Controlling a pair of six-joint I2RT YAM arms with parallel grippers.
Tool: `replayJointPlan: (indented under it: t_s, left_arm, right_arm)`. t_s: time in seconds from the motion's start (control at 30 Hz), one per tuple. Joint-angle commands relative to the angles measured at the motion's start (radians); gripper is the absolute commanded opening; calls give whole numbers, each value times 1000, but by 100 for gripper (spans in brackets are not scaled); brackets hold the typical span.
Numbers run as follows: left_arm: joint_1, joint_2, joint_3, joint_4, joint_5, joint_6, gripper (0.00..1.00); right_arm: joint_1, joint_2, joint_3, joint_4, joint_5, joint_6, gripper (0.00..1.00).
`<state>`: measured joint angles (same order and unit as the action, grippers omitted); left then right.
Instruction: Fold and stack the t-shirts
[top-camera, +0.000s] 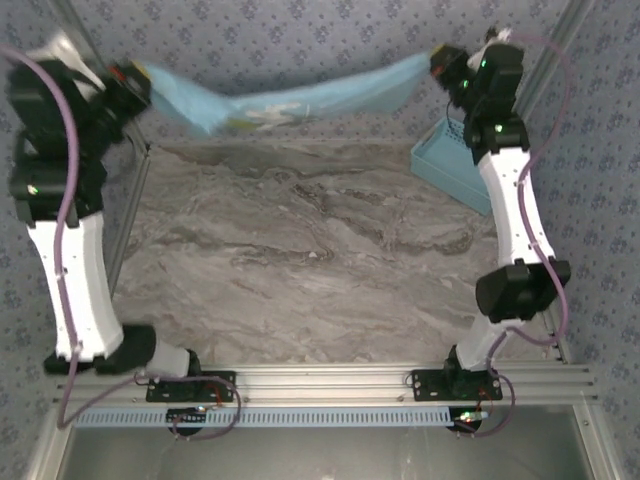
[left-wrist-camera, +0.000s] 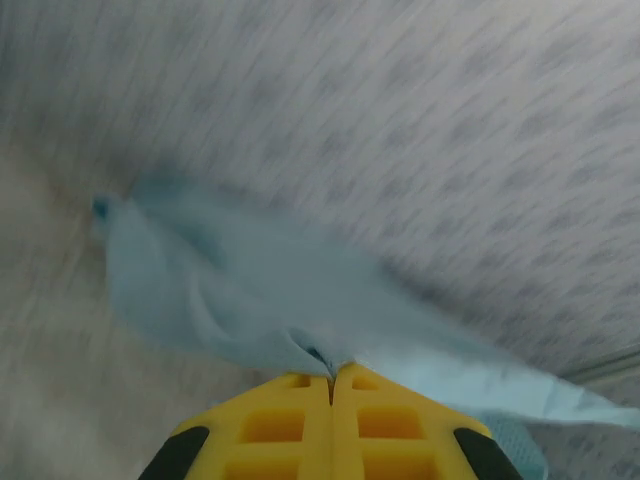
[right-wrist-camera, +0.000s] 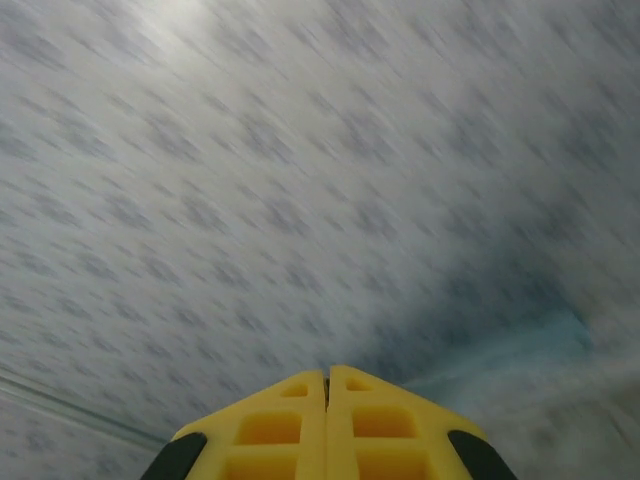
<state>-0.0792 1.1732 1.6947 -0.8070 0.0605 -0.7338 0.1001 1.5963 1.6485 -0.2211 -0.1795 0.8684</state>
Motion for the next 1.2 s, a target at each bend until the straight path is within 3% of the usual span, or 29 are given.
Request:
replayJointPlan:
  t_s: [0.0, 0.17, 0.33, 0.6, 0.77, 1.0, 1.17]
  left_arm:
    - [-13, -163, -451, -1, -46, -196, 0]
    - [-46, -305, -975, 137, 170, -377, 0]
    - [-77, -283, -1180, 165, 264, -465, 0]
    - [-83, -438, -1135, -74, 238, -519, 0]
    - [-84, -543, -1084, -112, 251, -621, 0]
    - [-83, -538, -954, -164, 258, -635, 0]
    - [-83, -533, -1001, -205, 280, -602, 0]
  right_arm:
    - [36, -94, -273, -108, 73, 32, 0]
    - [95, -80, -595, -154, 48, 11, 0]
    - [145, 45, -628, -267, 133, -101, 0]
    - [167, -16, -624, -455, 284, -143, 0]
    - [155, -105, -638, -476, 316, -189, 0]
    - [87, -139, -575, -543, 365, -270, 0]
    - [71, -152, -582, -533, 370, -296, 0]
